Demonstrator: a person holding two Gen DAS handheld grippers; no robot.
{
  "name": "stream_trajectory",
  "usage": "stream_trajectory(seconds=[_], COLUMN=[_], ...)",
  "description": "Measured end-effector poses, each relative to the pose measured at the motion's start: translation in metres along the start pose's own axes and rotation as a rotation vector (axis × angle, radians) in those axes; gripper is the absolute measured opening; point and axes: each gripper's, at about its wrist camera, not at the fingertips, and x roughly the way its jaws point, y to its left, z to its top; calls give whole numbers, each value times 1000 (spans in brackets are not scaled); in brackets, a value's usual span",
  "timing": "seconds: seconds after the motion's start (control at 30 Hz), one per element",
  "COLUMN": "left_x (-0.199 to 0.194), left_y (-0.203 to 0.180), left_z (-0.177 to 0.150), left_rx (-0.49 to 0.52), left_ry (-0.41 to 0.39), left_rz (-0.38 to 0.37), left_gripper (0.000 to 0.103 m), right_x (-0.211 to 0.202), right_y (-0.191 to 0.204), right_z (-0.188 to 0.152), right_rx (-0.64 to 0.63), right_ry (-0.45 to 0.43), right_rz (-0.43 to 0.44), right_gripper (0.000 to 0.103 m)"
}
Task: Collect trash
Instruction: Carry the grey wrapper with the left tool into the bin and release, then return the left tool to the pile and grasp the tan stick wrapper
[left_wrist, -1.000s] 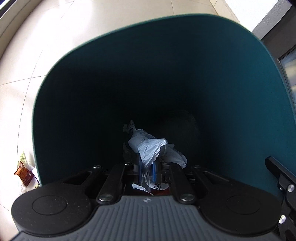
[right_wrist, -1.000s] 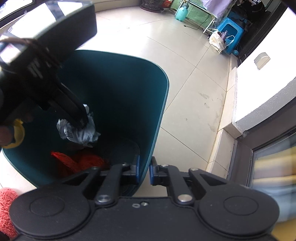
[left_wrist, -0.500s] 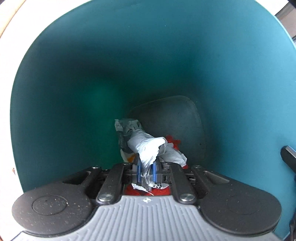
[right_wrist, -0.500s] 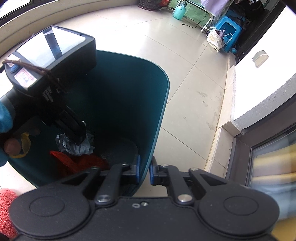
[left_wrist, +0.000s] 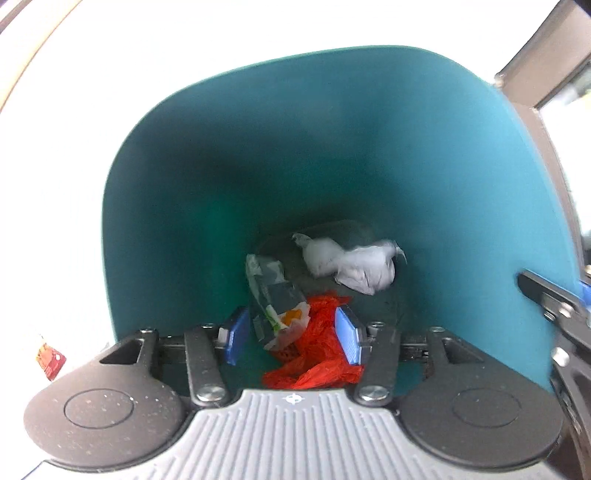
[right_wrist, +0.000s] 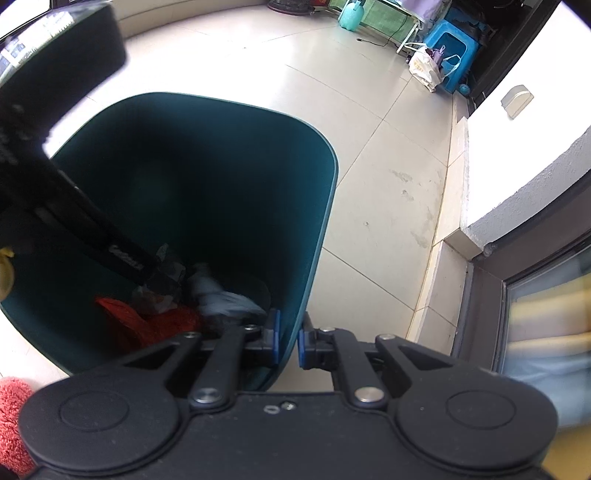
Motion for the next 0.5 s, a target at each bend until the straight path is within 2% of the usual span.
stream_trajectory(seconds=[0.37,0.5], left_x=[-78,-106], left_y=[-7,6], left_z=[-27,-44], left_rx=[56,51], left_ry=[-155,-217], left_rz=[-69,-85], left_gripper=[50,50], right_x=[5,4], right_y=[-8,-9], right_z=[1,1], right_rx=[6,9], right_ry=[1,0], right_rz=[-1,6], right_gripper=[7,6])
